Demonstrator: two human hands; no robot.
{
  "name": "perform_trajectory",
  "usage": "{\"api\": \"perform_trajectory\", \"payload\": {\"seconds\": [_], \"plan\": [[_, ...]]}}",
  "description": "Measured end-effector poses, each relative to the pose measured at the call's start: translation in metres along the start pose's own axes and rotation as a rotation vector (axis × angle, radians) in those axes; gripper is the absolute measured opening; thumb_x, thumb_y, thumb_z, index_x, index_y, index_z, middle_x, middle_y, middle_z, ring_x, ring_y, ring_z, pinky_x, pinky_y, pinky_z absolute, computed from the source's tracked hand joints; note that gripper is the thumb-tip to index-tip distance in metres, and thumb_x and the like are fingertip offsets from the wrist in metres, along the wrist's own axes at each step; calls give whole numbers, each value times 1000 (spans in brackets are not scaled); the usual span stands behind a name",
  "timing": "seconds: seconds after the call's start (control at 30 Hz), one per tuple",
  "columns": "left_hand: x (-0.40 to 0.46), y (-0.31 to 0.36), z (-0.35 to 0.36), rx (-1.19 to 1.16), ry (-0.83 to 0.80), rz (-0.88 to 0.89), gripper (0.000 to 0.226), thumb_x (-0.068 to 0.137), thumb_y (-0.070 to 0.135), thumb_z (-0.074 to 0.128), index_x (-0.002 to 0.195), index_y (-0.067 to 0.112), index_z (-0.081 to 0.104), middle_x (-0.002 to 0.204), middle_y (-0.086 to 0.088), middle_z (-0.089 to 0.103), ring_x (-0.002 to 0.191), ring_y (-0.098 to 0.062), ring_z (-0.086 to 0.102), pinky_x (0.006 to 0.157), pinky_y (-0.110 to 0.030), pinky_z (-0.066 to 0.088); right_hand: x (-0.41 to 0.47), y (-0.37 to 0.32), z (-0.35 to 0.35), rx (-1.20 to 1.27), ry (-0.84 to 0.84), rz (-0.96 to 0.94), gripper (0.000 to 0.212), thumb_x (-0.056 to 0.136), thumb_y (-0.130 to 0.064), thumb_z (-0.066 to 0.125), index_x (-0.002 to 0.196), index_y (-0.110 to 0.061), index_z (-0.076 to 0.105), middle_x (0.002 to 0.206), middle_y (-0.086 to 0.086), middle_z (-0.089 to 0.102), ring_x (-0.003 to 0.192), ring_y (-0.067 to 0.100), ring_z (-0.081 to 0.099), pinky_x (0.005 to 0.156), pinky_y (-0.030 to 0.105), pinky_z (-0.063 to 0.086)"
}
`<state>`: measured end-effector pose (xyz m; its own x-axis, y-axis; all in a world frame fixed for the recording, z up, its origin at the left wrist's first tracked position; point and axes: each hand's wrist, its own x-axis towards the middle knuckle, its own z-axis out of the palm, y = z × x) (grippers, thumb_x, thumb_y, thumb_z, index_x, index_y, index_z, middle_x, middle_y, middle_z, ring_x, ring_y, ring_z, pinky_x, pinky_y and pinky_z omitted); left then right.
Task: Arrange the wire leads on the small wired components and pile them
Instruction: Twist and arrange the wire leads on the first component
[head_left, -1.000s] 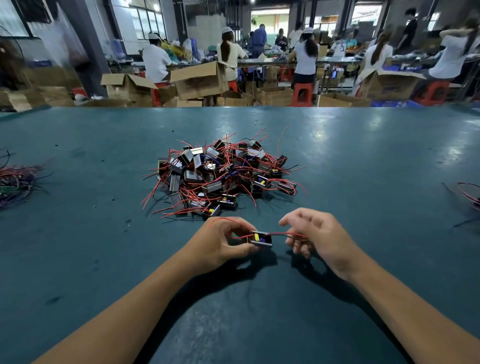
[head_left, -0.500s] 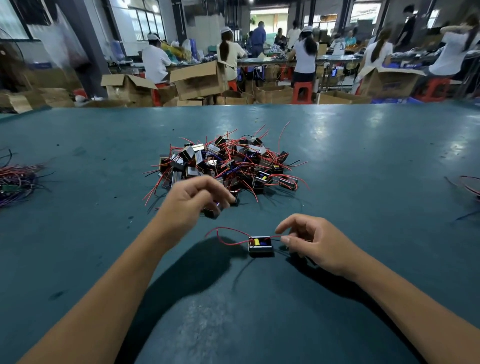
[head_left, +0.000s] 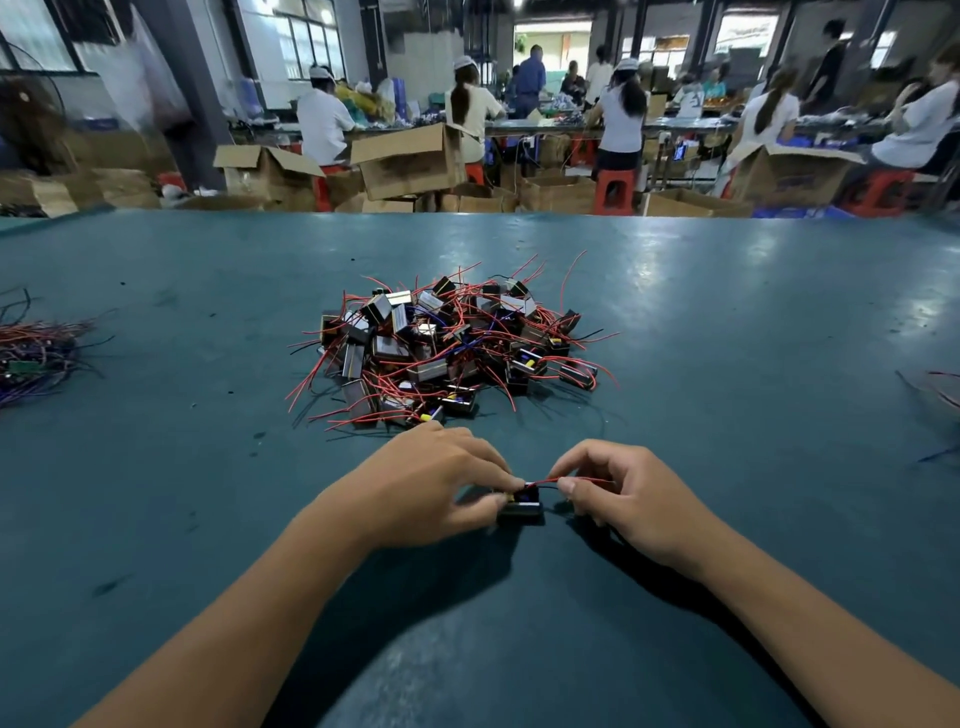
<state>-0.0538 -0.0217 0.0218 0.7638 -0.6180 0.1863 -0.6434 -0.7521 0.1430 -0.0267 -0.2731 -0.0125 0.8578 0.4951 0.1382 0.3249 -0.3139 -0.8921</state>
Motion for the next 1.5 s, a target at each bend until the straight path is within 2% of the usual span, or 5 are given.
{"api": "perform_trajectory", "payload": {"seconds": [0.4, 0.7, 0.87, 1.1, 1.5], "plan": [[6, 1, 11, -33, -66, -126, 41, 90, 52, 38, 103, 41, 74, 113, 25, 62, 96, 2, 42, 84, -30, 20, -1, -4, -1, -13, 9, 31, 5, 94, -17, 65, 91, -19, 68, 69, -4, 63, 57, 12, 51, 55, 24, 43], [5, -1, 17, -307, 68, -307, 13, 96, 40, 61, 105, 32, 67, 104, 17, 65, 97, -3, 57, 88, -35, 47, 1, -4, 2, -44, -10, 11, 5, 93, -17, 67, 89, -20, 68, 62, -9, 55, 54, 8, 46, 54, 19, 39], [8, 11, 30, 3, 11, -317, 33, 92, 58, 60, 118, 38, 62, 118, 19, 57, 109, -8, 49, 87, -33, 32, 2, -2, 3, -100, -17, -19, 5, 93, -18, 68, 90, -22, 69, 63, -8, 57, 55, 5, 47, 56, 17, 39], [4, 9, 16, -404, -17, -396, 40, 85, 55, 69, 116, 29, 66, 102, 13, 67, 95, -6, 62, 90, -33, 51, 4, 2, 5, -153, 11, -71, 6, 92, -29, 70, 87, -26, 69, 67, -11, 63, 58, 3, 49, 60, 20, 40], [3, 6, 16, -444, 59, -349, 11, 97, 29, 66, 97, 19, 71, 82, 6, 69, 70, -7, 58, 65, -28, 46, -1, -6, 9, -182, 16, -113, 9, 93, -25, 67, 84, -25, 68, 71, -12, 66, 65, 2, 56, 65, 19, 45]]}}
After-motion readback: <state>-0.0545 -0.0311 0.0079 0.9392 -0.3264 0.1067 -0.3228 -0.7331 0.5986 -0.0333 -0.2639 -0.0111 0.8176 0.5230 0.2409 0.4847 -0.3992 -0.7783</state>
